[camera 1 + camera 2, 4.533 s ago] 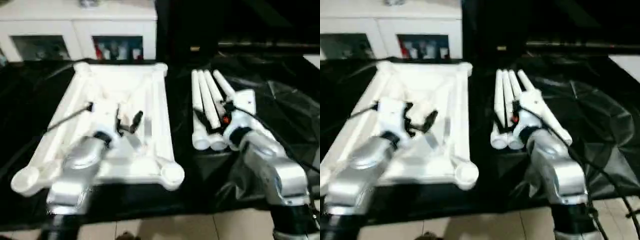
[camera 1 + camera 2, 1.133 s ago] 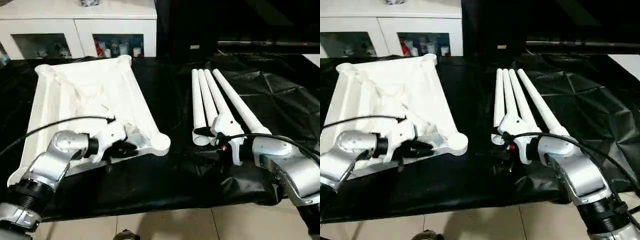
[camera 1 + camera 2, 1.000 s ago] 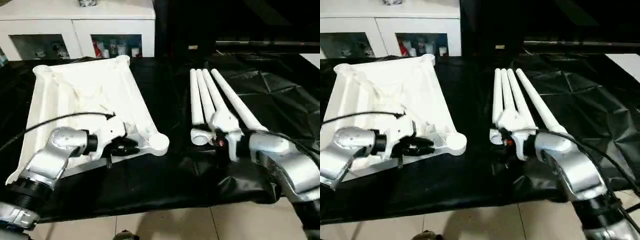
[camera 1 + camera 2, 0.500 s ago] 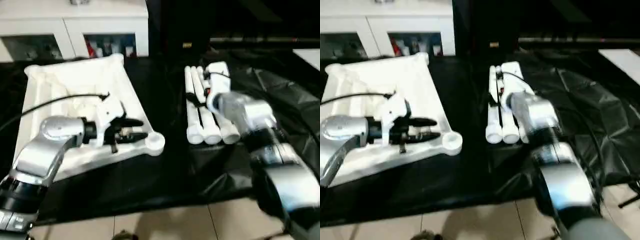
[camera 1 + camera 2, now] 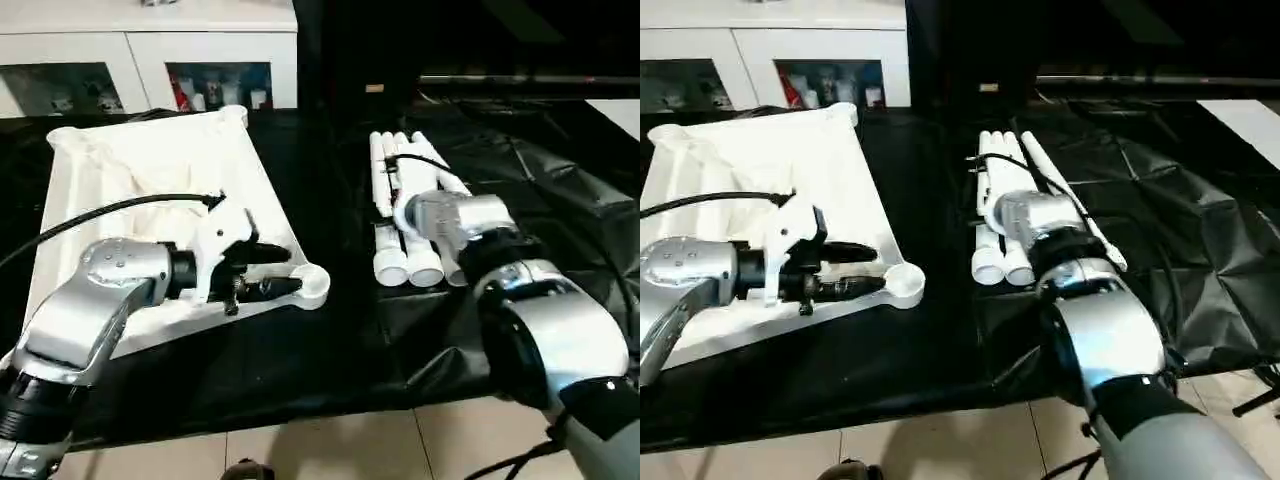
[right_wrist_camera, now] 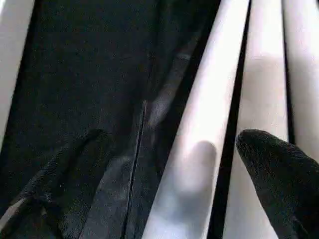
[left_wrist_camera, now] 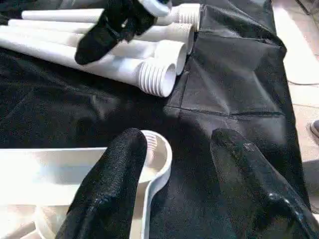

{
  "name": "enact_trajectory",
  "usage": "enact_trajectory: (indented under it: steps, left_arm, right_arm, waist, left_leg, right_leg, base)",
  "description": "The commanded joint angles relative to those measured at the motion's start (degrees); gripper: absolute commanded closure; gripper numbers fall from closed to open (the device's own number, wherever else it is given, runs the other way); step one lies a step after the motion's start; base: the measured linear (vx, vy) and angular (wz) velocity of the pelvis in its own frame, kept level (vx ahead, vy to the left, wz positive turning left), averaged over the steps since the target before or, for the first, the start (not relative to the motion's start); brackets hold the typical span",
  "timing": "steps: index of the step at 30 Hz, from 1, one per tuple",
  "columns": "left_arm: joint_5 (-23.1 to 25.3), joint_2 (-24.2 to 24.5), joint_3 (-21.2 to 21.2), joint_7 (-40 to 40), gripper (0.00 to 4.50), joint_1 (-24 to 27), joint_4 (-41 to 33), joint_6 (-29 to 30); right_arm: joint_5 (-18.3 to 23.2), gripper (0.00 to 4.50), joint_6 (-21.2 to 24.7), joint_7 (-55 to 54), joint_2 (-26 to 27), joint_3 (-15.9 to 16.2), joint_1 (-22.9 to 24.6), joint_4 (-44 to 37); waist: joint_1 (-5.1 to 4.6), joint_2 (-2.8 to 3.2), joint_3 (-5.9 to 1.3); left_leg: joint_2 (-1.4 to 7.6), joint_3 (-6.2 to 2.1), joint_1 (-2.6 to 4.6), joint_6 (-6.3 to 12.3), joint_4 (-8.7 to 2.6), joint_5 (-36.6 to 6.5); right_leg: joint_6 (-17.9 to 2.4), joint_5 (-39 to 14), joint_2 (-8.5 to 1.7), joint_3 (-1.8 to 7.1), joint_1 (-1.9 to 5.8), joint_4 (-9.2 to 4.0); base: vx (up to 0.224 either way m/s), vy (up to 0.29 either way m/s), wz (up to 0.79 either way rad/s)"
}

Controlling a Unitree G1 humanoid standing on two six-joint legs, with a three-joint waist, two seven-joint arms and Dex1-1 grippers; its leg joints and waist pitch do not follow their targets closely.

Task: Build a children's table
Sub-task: Pick table leg

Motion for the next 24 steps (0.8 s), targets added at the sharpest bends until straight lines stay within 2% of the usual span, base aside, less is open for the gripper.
enact_trajectory:
  steps: [1,6,14,24]
  left_arm:
    - [-0.7,0.5,-0.2,0.1,2.01,0.2,-1.3,1.0]
    - [-1.3,0.5,-0.4,0.4,2.01,0.8,-2.9,2.9]
    - [-1.4,0.8,-0.5,1.1,2.01,2.0,-4.4,4.3]
    - [-1.9,0.6,-0.6,1.9,2.01,1.8,-5.1,5.9]
  right_arm:
    - [-0.6,0.00,-0.5,0.2,0.3,-0.4,-1.6,1.3]
    - [-0.7,0.00,-1.6,-2.2,0.8,-1.5,-1.3,3.4]
    - [-1.7,0.00,-2.4,-1.4,1.7,-1.5,-0.4,4.8]
    - [-1.4,0.00,0.2,-1.0,1.9,-2.8,-0.1,6.1]
  waist:
    - [0.07,0.69,-4.09]
    - [0.12,0.64,-4.19]
    - [0.12,0.78,-4.08]
    - [0.37,0.75,-4.12]
  left_leg:
    - [2.82,-0.90,2.10,-4.36,-3.68,-9.5]
    - [2.85,-0.91,2.11,-4.44,-3.66,-9.3]
    - [2.89,-0.97,2.11,-4.71,-3.80,-11.0]
    - [2.79,-0.95,2.11,-4.73,-3.73,-10.4]
  right_leg:
    - [-12.1,2.4,-4.37,2.30,1.77,-3.23]
    - [-12.2,2.9,-4.45,2.25,1.81,-3.15]
    - [-11.9,1.1,-4.45,2.28,1.71,-3.29]
    - [-11.8,2.0,-4.36,2.27,1.77,-3.20]
  base:
    - [0.000,0.000,0.00]
    - [0.000,0.000,0.00]
    - [0.000,0.000,0.00]
    - [0.000,0.000,0.00]
